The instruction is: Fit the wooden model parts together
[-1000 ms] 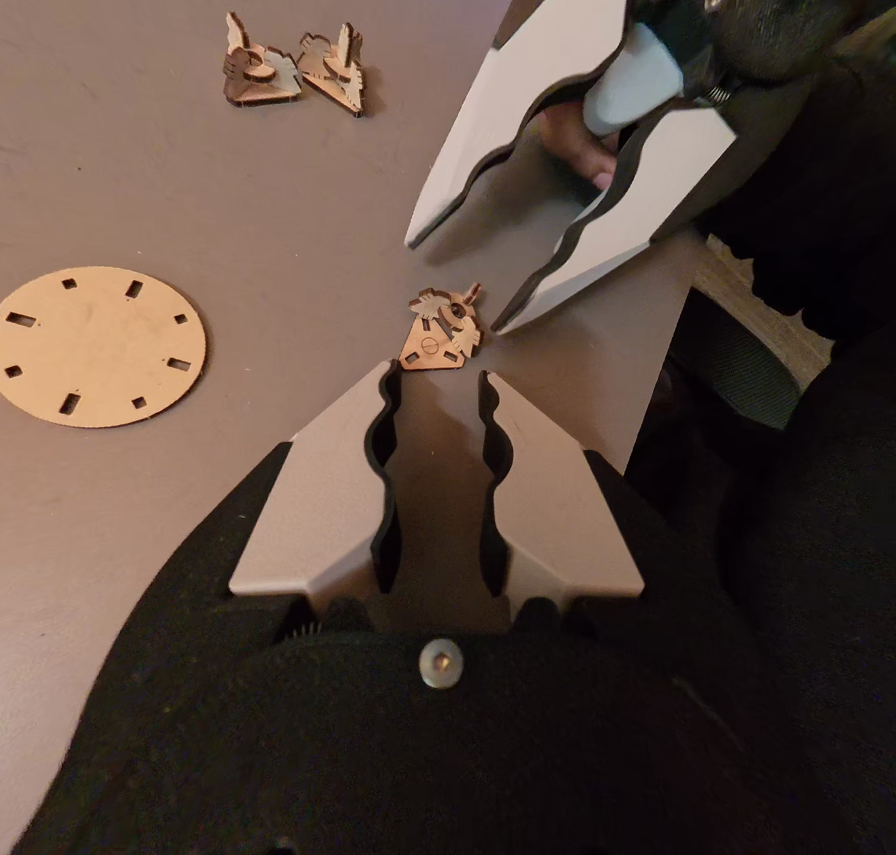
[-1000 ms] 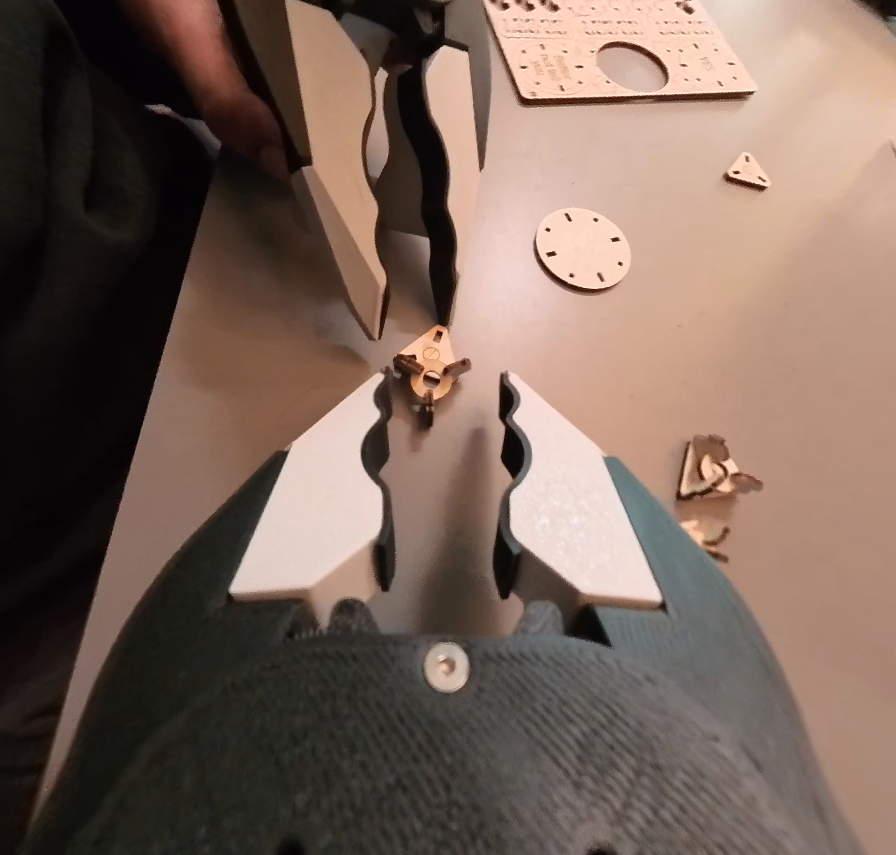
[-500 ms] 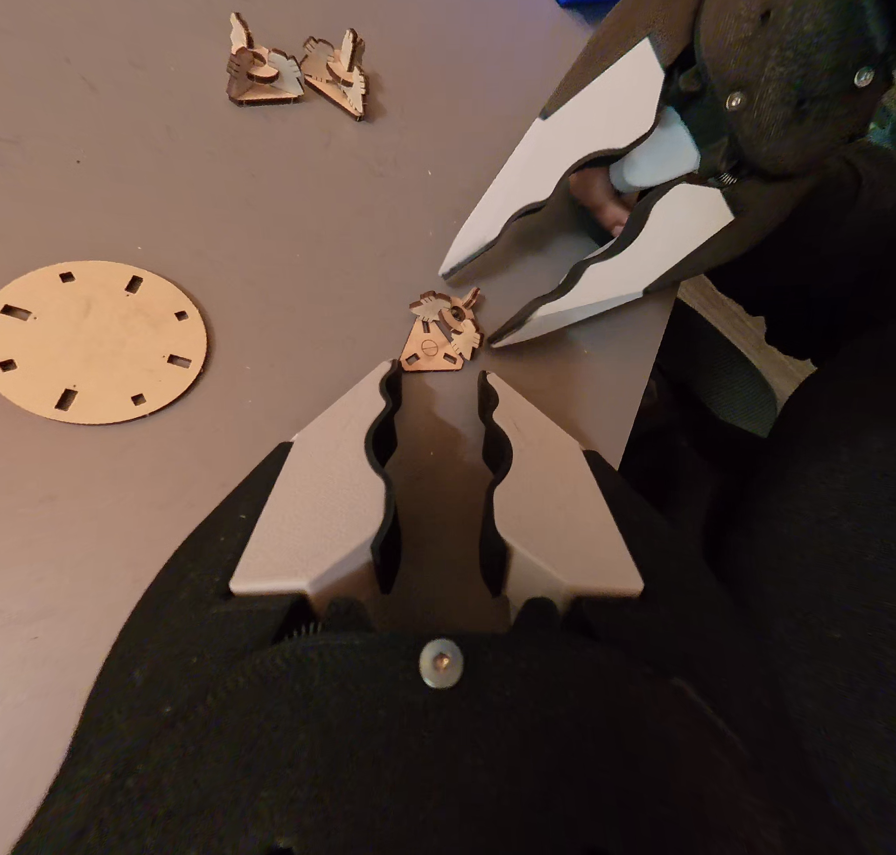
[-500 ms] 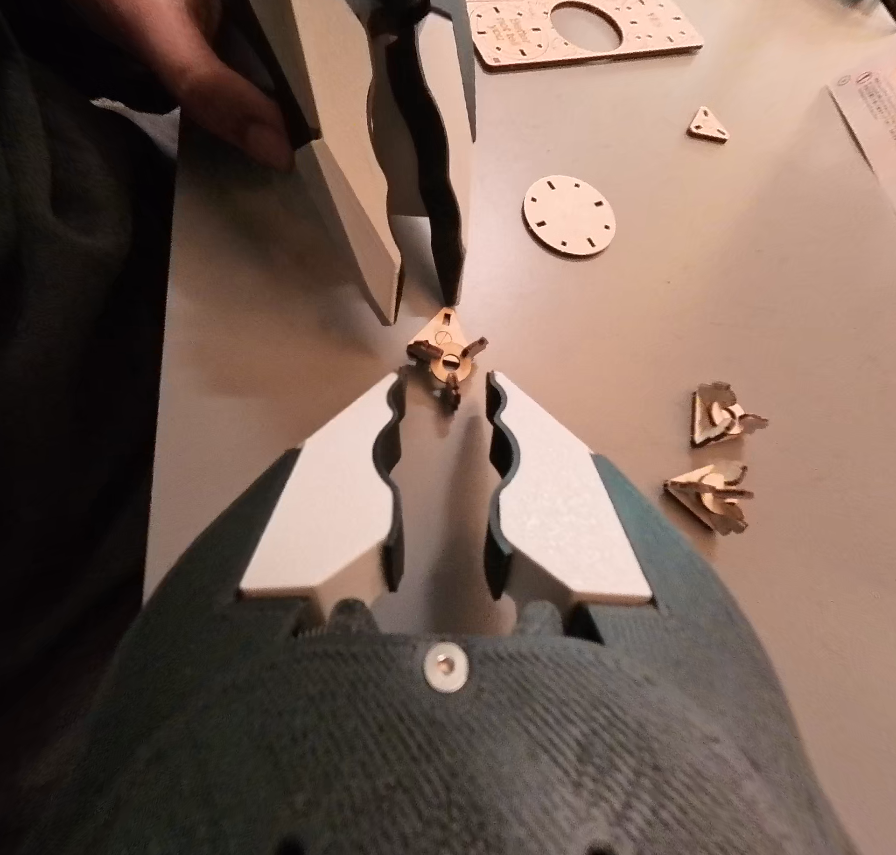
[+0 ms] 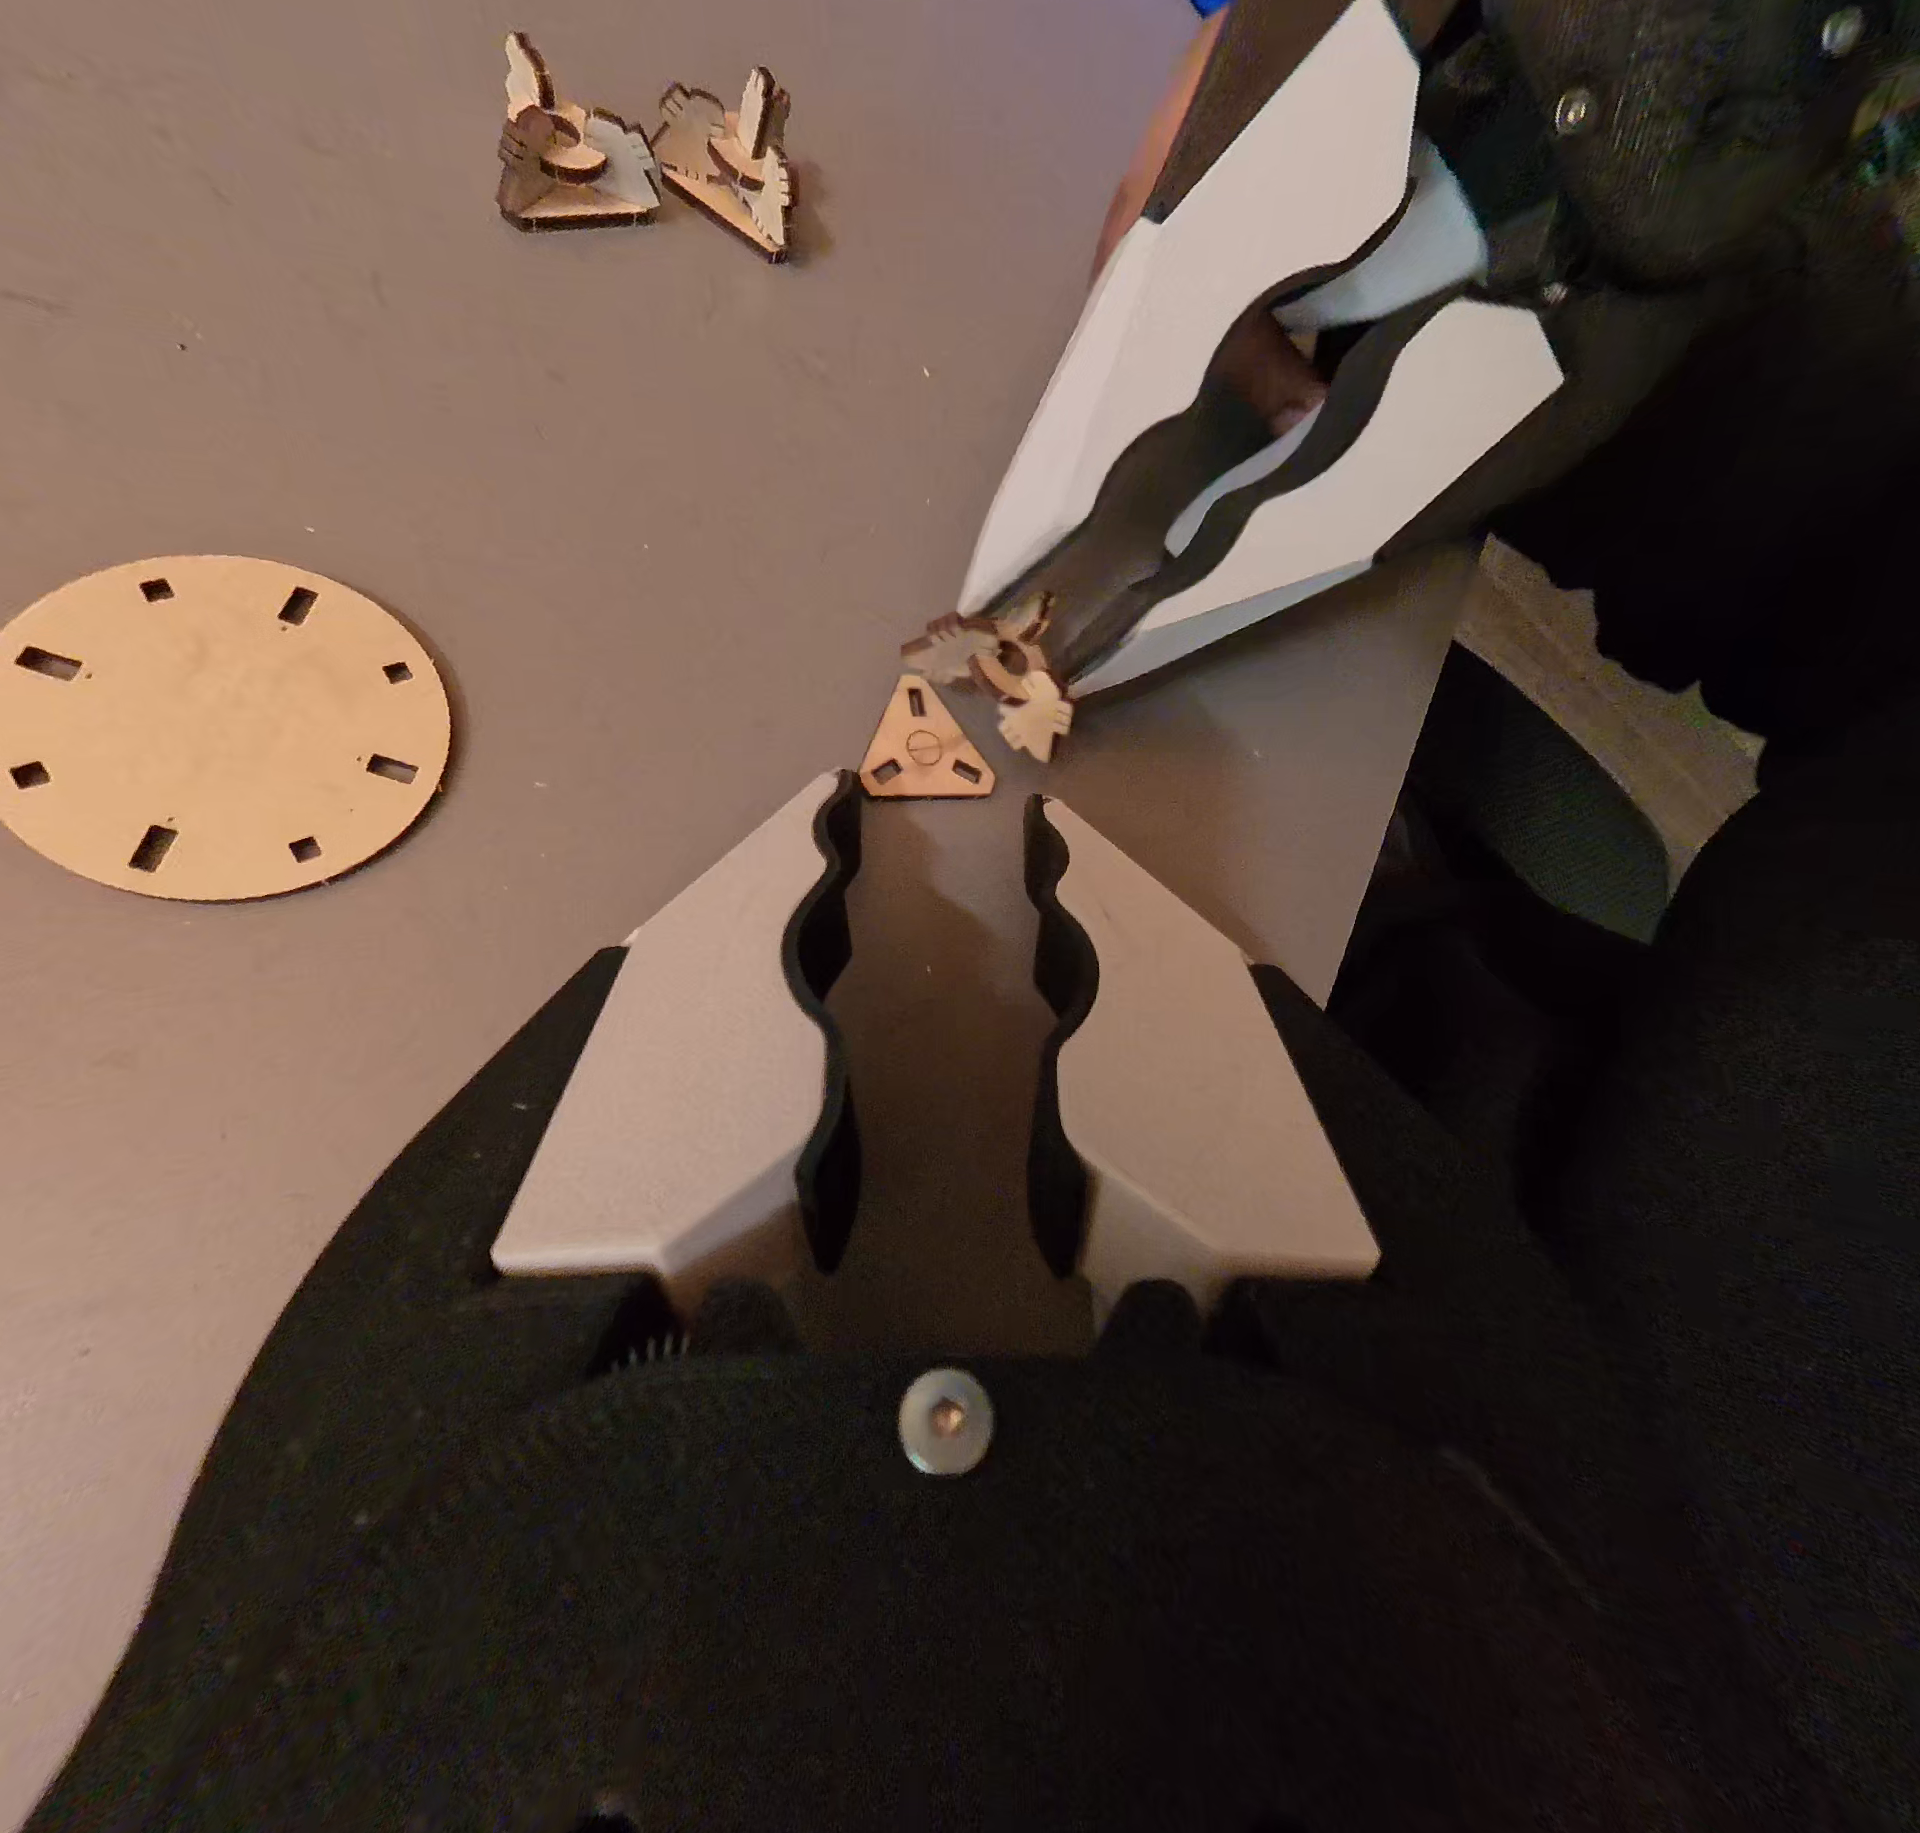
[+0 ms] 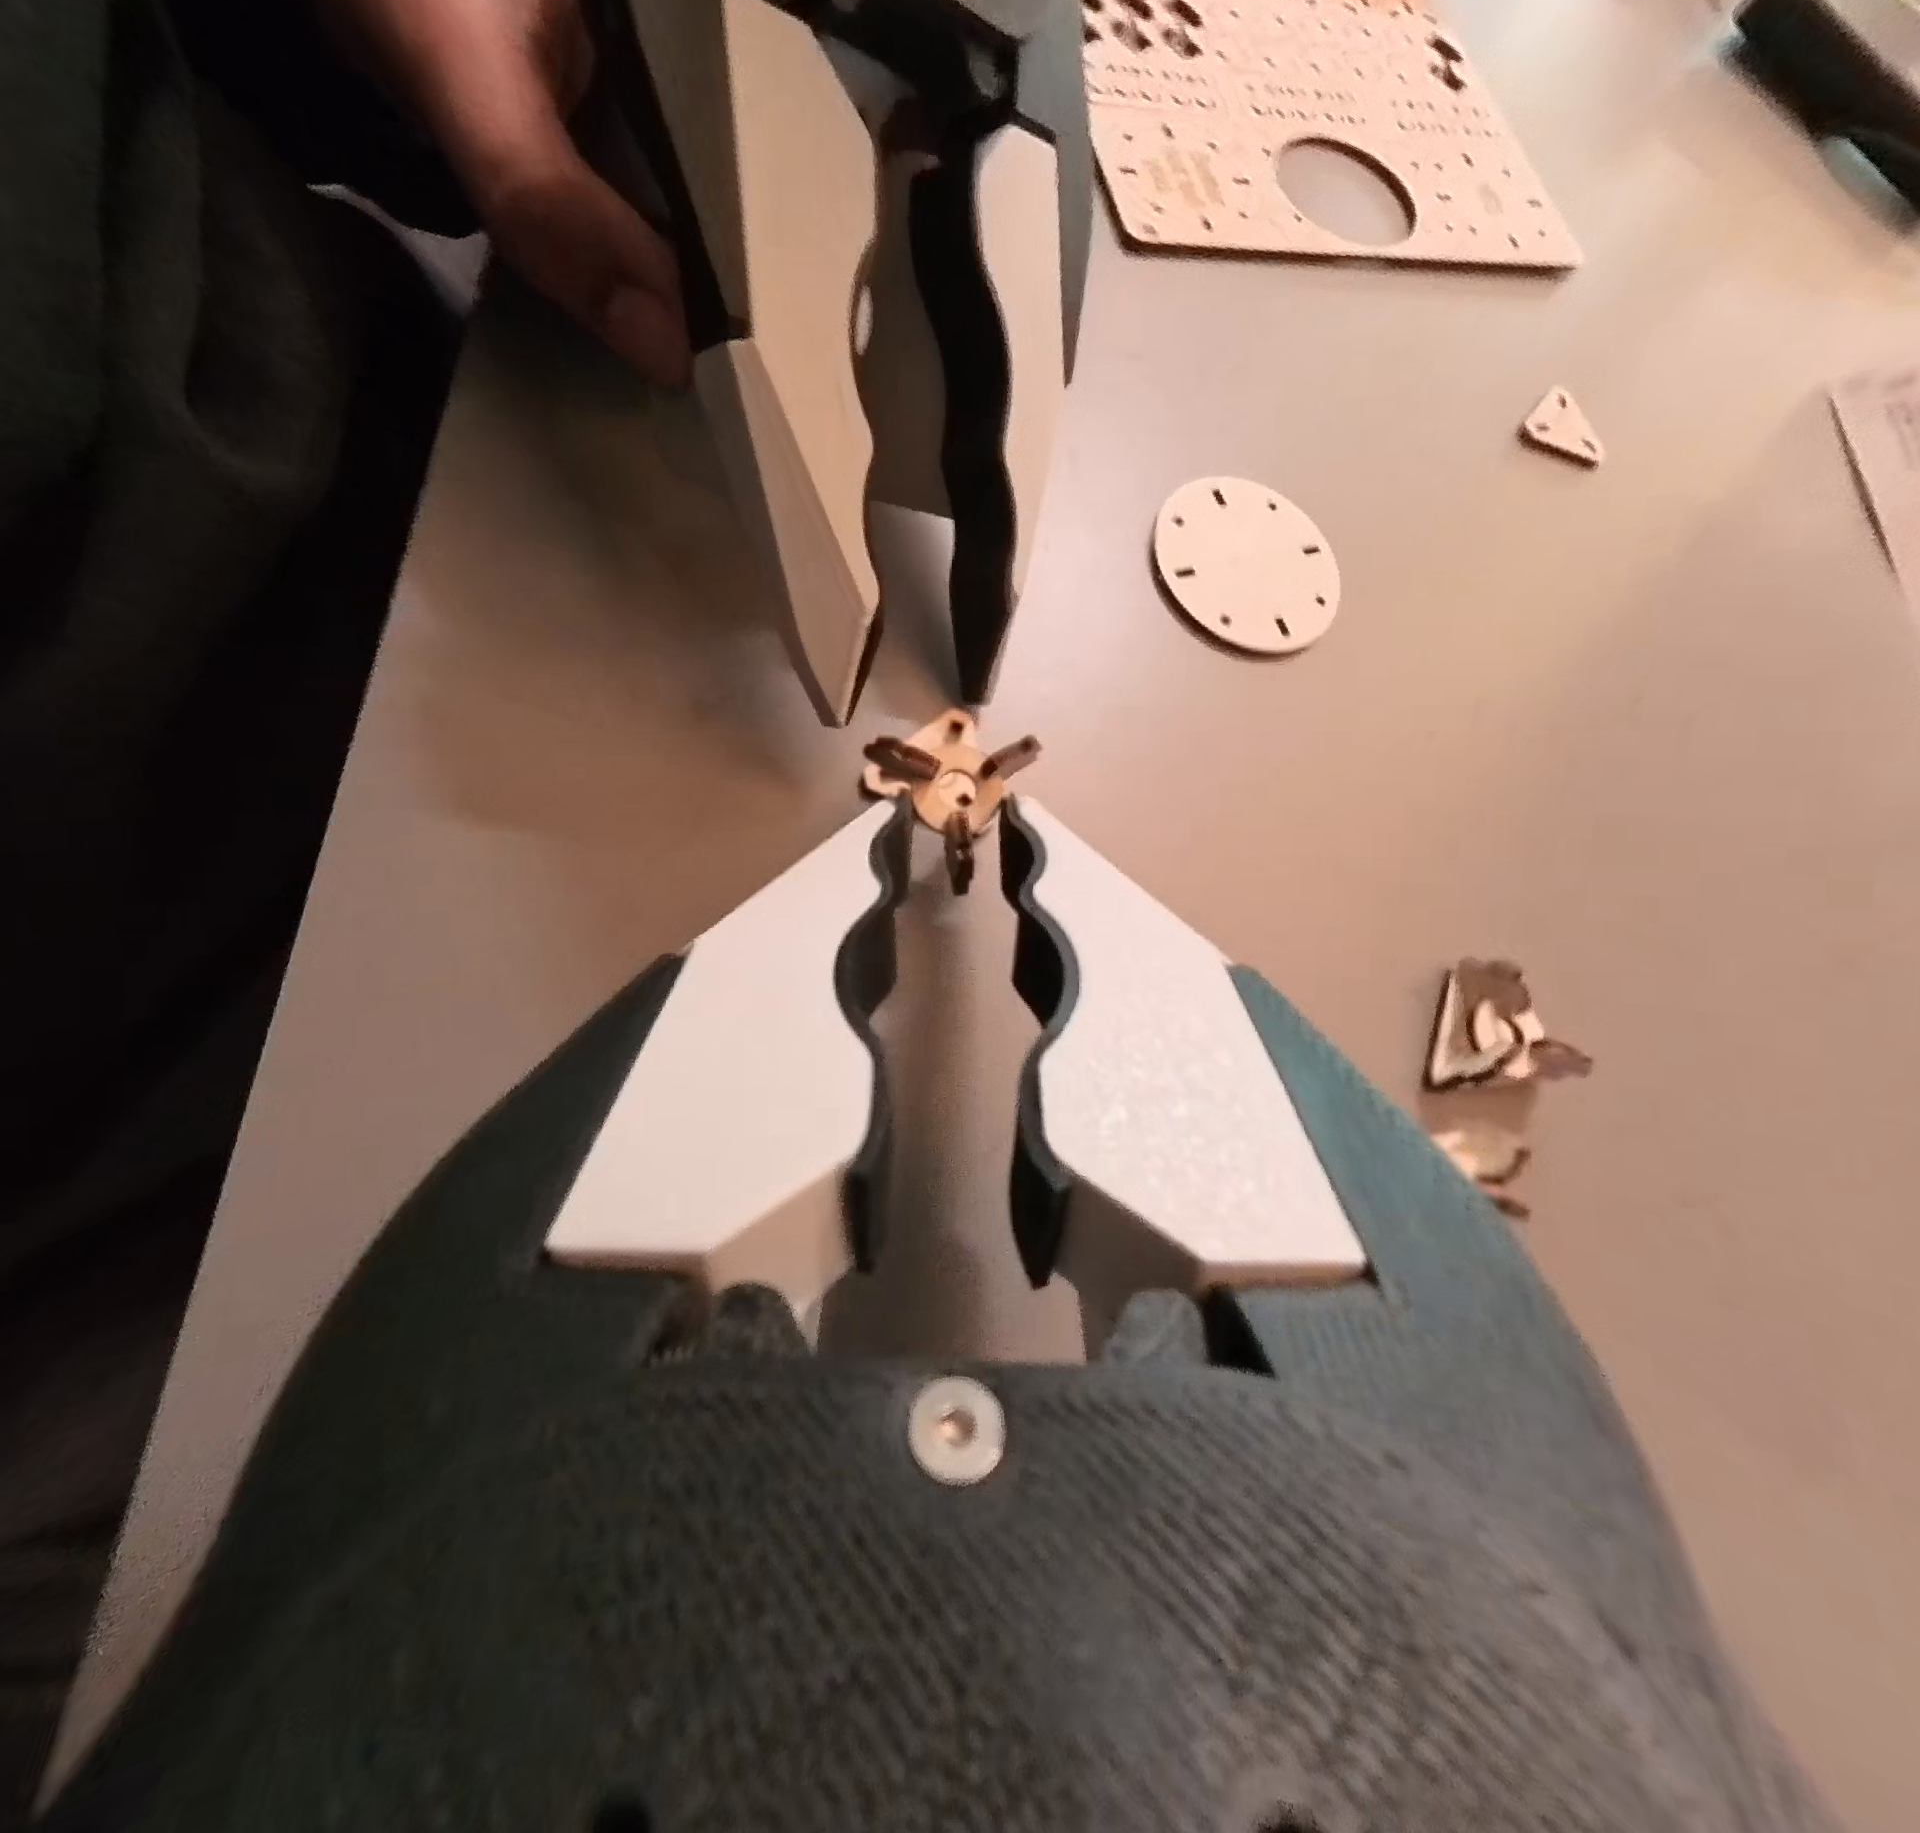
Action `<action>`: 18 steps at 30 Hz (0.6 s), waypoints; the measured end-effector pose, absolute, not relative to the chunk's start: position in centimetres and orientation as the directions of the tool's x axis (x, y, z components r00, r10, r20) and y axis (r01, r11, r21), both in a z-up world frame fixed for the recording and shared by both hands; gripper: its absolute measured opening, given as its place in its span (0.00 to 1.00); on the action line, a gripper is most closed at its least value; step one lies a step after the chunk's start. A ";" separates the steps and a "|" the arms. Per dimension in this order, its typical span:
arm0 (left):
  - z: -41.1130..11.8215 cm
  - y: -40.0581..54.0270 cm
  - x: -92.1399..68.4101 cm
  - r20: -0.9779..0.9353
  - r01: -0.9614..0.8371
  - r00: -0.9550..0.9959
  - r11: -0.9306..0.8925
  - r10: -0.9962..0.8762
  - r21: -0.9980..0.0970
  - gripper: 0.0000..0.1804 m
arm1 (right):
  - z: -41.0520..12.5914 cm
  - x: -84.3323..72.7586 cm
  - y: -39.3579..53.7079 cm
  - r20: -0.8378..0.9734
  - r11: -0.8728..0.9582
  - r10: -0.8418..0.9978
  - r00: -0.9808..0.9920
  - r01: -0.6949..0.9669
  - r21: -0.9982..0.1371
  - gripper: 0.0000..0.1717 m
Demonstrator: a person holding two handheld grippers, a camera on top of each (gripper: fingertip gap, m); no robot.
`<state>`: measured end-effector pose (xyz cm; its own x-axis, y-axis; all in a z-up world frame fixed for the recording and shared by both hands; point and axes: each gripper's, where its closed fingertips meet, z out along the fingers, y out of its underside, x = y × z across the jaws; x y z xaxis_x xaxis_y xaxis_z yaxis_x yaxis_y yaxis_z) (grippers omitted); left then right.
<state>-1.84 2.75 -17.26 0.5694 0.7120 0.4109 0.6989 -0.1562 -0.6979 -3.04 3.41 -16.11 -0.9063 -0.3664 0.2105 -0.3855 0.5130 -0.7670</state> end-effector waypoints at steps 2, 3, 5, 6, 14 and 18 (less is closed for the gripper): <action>-17.3 2.7 -1.7 0.408 0.699 0.569 -0.159 0.714 -0.698 0.17 | -15.9 -2.5 3.5 0.206 0.460 -0.461 -0.863 -0.431 -0.776 0.09; -17.3 2.7 -1.6 0.406 0.698 0.568 -0.158 0.716 -0.698 0.17 | -15.9 -2.4 3.5 0.199 0.444 -0.495 -0.845 -0.444 -0.779 0.09; -17.3 2.5 -1.6 0.402 0.698 0.561 -0.154 0.724 -0.699 0.17 | -16.0 -2.5 3.3 0.175 0.435 -0.550 -0.817 -0.458 -0.775 0.09; -17.3 2.5 -1.5 0.401 0.699 0.557 -0.150 0.728 -0.699 0.17 | -16.1 -2.6 3.2 0.166 0.432 -0.572 -0.803 -0.467 -0.772 0.09; -17.2 2.1 -1.5 0.401 0.700 0.537 -0.127 0.742 -0.703 0.18 | -16.6 -2.5 2.7 0.146 0.397 -0.712 -0.686 -0.566 -0.722 0.09; -17.3 2.2 -1.5 0.396 0.701 0.535 -0.131 0.746 -0.701 0.18 | -16.9 -2.4 2.7 0.140 0.386 -0.750 -0.647 -0.600 -0.701 0.09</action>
<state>-1.50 2.16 -17.29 0.5354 0.7460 0.3960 0.7007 -0.1306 -0.7014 -2.40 2.71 -16.91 -0.6469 -0.7496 0.1403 -0.5996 0.3863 -0.7009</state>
